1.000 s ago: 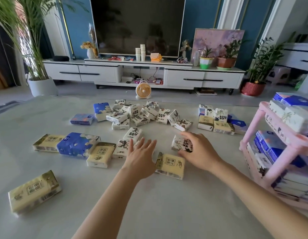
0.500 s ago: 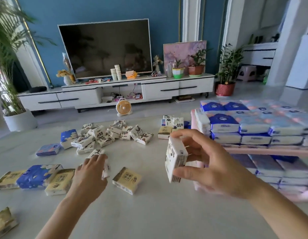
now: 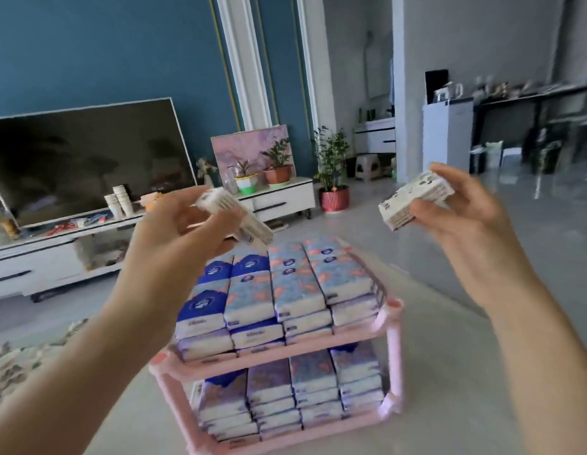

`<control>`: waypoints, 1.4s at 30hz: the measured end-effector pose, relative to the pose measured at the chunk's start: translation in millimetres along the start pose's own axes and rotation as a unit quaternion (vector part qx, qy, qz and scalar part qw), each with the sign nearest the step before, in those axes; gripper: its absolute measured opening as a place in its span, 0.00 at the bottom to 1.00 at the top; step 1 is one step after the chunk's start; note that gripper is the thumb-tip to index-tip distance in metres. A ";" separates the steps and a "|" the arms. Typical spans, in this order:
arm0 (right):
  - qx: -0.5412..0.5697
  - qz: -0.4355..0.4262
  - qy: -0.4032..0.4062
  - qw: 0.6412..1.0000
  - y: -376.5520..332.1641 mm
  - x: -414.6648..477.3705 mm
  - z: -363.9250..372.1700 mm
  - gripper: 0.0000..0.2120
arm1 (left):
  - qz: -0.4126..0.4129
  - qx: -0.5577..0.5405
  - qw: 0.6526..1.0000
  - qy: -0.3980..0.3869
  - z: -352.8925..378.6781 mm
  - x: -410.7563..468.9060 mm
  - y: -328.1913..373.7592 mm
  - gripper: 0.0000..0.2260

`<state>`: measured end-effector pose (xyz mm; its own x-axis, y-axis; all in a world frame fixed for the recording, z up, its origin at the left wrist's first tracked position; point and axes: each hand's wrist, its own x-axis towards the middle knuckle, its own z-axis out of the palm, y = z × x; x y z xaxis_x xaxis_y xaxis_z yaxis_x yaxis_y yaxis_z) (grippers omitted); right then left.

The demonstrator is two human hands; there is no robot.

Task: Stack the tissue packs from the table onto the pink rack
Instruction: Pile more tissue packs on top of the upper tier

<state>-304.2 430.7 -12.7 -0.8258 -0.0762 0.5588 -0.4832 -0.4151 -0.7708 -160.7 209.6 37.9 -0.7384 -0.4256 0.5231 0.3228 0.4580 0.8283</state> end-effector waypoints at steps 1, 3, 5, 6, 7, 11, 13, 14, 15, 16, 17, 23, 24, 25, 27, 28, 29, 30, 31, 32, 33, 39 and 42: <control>0.013 0.014 0.008 1.000 6.8 4.0 -7.7 0.38 | -0.005 -0.003 1.000 -0.003 16.6 9.9 -3.6 0.19; 0.029 0.049 0.001 0.998 20.3 8.7 -14.9 0.32 | -0.016 -0.003 1.000 -0.006 47.4 26.4 -13.2 0.19; 0.038 0.085 -0.021 0.995 35.2 11.1 -13.4 0.23 | -0.029 0.003 1.000 0.006 72.8 37.3 -25.2 0.19; 0.035 0.098 -0.028 0.994 42.4 12.8 -9.7 0.21 | -0.032 0.009 0.999 0.013 82.5 40.2 -30.7 0.20; 0.023 0.103 -0.038 0.994 49.6 15.1 -5.8 0.20 | -0.033 0.012 0.999 0.017 90.5 40.9 -35.3 0.19; -0.090 0.098 -0.106 0.985 72.4 22.9 5.2 0.22 | -0.050 0.028 0.998 0.020 104.6 34.8 -49.9 0.16; -0.129 0.097 -0.140 0.977 76.9 28.1 6.3 0.24 | -0.052 0.030 0.998 0.017 104.0 33.5 -53.9 0.15; -0.144 0.096 -0.156 0.973 77.1 31.1 5.7 0.24 | -0.048 0.034 0.998 0.016 103.3 33.7 -54.8 0.15; -0.158 0.095 -0.171 0.968 75.8 34.9 4.7 0.24 | -0.042 0.039 0.998 0.012 102.8 34.0 -55.3 0.15; -0.172 0.097 -0.189 0.962 73.4 38.8 3.7 0.24 | -0.038 0.044 0.998 0.004 102.6 33.7 -55.7 0.15; -0.188 0.100 -0.210 0.954 70.4 42.8 3.0 0.25 | -0.037 0.047 0.998 -0.007 103.3 33.2 -56.0 0.16; -0.263 0.112 -0.306 0.908 59.5 55.2 8.0 0.25 | -0.040 0.056 0.997 -0.031 107.6 27.9 -57.8 0.17; -0.268 0.111 -0.308 0.906 59.9 55.0 9.1 0.25 | -0.040 0.053 0.997 -0.029 107.2 27.9 -58.2 0.17; -0.273 0.110 -0.307 0.905 60.7 55.0 9.5 0.25 | -0.040 0.051 0.998 -0.028 106.8 28.1 -58.5 0.17; -0.281 0.107 -0.303 0.904 62.3 54.7 8.7 0.26 | -0.041 0.046 0.998 -0.027 106.1 28.0 -58.7 0.17; -0.287 0.104 -0.302 0.903 62.8 54.5 8.1 0.26 | -0.041 0.044 0.998 -0.028 105.9 28.0 -59.0 0.18; -0.295 0.101 -0.303 0.901 63.0 54.3 7.6 0.25 | -0.041 0.042 0.998 -0.029 105.9 28.3 -59.4 0.18; -0.302 0.099 -0.304 0.898 62.4 54.0 7.4 0.24 | -0.041 0.040 0.998 -0.030 106.0 28.6 -59.9 0.18; -0.307 0.097 -0.308 0.895 61.6 53.8 7.9 0.23 | -0.041 0.037 0.998 -0.031 106.0 29.0 -60.2 0.18; -0.312 0.096 -0.312 0.892 60.4 53.6 8.6 0.23 | -0.042 0.037 0.998 -0.031 106.1 29.2 -60.5 0.18; -0.319 0.096 -0.316 0.888 59.7 54.0 9.6 0.22 | -0.043 0.038 0.998 -0.031 106.2 29.1 -60.4 0.17; -0.333 0.098 -0.327 0.879 58.8 54.7 13.1 0.19 | -0.045 0.029 0.998 -0.031 105.7 27.6 -58.8 0.18; -0.336 0.103 -0.332 0.876 61.1 53.8 11.2 0.18 | -0.049 0.022 0.998 -0.032 105.9 27.5 -58.6 0.18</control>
<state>-374.9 391.0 -26.3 -0.6726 -0.6891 0.2698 -0.5901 0.2793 -0.7575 -262.7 253.7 -17.5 -0.8018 -0.4203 0.4248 0.2214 0.4514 0.8644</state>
